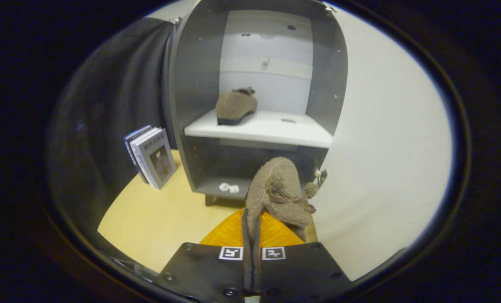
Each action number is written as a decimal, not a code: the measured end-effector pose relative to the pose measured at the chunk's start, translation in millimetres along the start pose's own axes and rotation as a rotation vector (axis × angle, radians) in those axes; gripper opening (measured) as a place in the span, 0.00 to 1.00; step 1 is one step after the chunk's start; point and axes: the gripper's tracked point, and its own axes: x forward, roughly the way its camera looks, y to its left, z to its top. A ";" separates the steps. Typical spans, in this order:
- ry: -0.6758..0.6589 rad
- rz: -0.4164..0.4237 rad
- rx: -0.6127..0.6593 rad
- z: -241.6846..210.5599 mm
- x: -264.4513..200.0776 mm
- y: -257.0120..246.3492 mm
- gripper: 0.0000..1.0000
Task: Open the shoe cabinet door, grab the shoes and put them into the shoe cabinet, then close the shoe cabinet door.
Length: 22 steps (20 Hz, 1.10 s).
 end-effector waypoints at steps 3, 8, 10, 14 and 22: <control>-0.049 -0.025 0.011 42.0 12.9 -6.1 0.03; -0.098 -0.074 0.060 100.3 55.7 -19.6 0.03; -0.109 -0.092 0.060 121.1 74.5 -25.2 0.02; -0.115 -0.121 0.067 152.4 115.6 -36.7 0.02; -0.102 -0.149 0.032 194.3 198.5 -57.6 0.02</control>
